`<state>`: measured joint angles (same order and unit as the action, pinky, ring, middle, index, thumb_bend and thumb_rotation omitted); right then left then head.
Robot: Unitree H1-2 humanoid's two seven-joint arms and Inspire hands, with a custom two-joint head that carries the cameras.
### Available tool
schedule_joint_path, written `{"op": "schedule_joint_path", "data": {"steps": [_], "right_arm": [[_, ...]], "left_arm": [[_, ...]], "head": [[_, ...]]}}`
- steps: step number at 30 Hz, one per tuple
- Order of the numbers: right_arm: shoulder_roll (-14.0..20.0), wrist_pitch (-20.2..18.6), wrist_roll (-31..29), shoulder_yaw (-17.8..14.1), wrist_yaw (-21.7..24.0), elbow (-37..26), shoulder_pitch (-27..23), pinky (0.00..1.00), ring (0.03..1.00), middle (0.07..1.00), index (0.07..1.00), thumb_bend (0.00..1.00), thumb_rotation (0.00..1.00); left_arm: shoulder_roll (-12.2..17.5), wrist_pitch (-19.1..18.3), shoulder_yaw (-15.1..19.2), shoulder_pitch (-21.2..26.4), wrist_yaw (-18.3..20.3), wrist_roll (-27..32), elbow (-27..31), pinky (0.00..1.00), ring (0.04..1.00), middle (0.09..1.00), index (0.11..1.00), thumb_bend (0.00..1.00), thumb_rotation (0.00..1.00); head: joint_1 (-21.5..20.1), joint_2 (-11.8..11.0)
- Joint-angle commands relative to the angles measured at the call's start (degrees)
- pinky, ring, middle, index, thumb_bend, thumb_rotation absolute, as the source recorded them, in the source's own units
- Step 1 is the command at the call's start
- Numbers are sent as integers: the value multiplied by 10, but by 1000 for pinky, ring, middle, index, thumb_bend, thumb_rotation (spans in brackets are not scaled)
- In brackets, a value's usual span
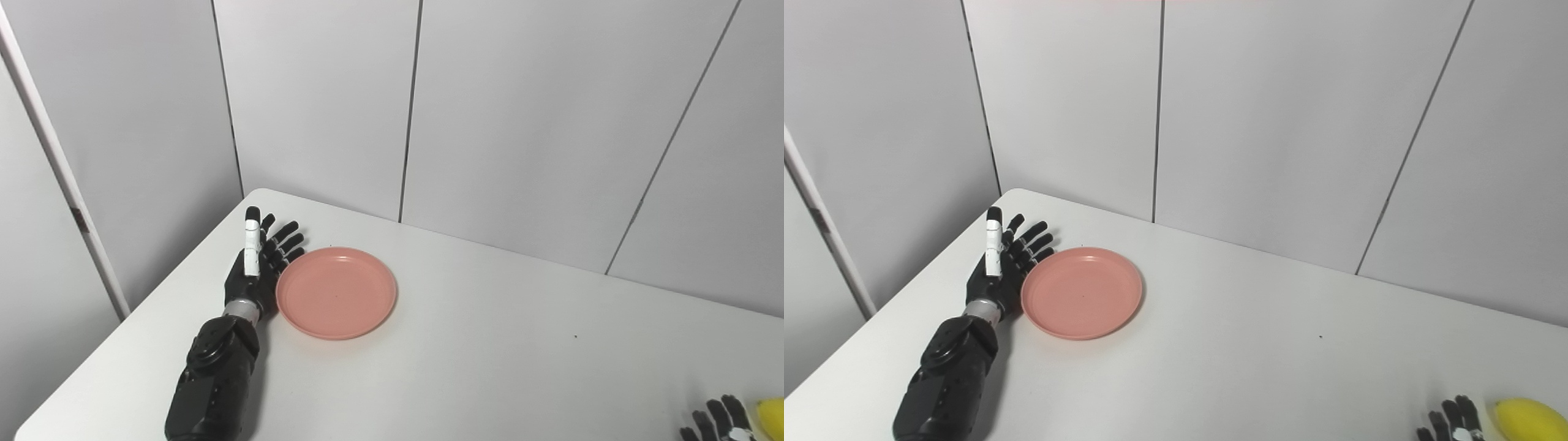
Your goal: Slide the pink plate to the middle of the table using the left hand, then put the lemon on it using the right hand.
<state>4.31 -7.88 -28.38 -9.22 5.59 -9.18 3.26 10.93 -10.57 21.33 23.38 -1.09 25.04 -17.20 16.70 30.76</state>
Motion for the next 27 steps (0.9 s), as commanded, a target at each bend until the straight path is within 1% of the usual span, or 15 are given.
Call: {"op": "schedule_joint_path", "data": {"steps": [1, 5, 10, 12, 17, 21, 25, 26, 27], "right_arm": [[0, -28, 1, 1, -7, -4, 6, 1000, 997, 975, 959, 495, 584], [0, -29, 1, 1, -6, -4, 5, 1000, 1000, 982, 963, 499, 582], [0, -30, 5, 3, -6, -7, 5, 1000, 1000, 985, 964, 482, 600], [-2, -32, 5, 2, -9, -11, 5, 1000, 1000, 982, 959, 487, 592], [-4, -31, 0, 0, -6, -9, 3, 1000, 1000, 981, 959, 517, 576], [-6, -36, 1, 0, -11, -12, 2, 1000, 994, 970, 946, 525, 564], [-12, -41, 5, 3, -21, -20, 4, 1000, 981, 959, 936, 544, 553], [-13, -43, 6, 5, -23, -23, 4, 1000, 979, 957, 935, 545, 549], [-15, -44, 7, 6, -25, -25, 4, 1000, 977, 956, 935, 546, 548]], "left_arm": [[-5, -8, -5, 10, -17, -14, 30, 841, 839, 831, 943, 995, 913], [-18, -32, -11, 4, -37, -16, 60, 841, 838, 813, 942, 1000, 922], [-31, -52, -14, -2, -42, -17, 86, 845, 833, 806, 945, 1000, 916], [-35, -57, -17, -4, -41, -16, 95, 851, 839, 811, 950, 1000, 915], [-42, -65, -28, -8, -39, -21, 107, 846, 842, 818, 953, 1000, 909], [-49, -70, -35, -10, -42, -22, 115, 799, 831, 812, 933, 1000, 898], [-50, -72, -40, -10, -38, -19, 115, 823, 838, 826, 943, 1000, 899], [-50, -74, -40, -10, -37, -17, 115, 831, 839, 828, 944, 1000, 901], [-50, -75, -40, -9, -37, -16, 115, 837, 839, 828, 945, 1000, 903]], "head": [[0, 2], [0, 4], [-2, 7], [-3, 11], [-6, 14], [-15, 19], [-28, 25], [-40, 32], [-42, 33]]}}
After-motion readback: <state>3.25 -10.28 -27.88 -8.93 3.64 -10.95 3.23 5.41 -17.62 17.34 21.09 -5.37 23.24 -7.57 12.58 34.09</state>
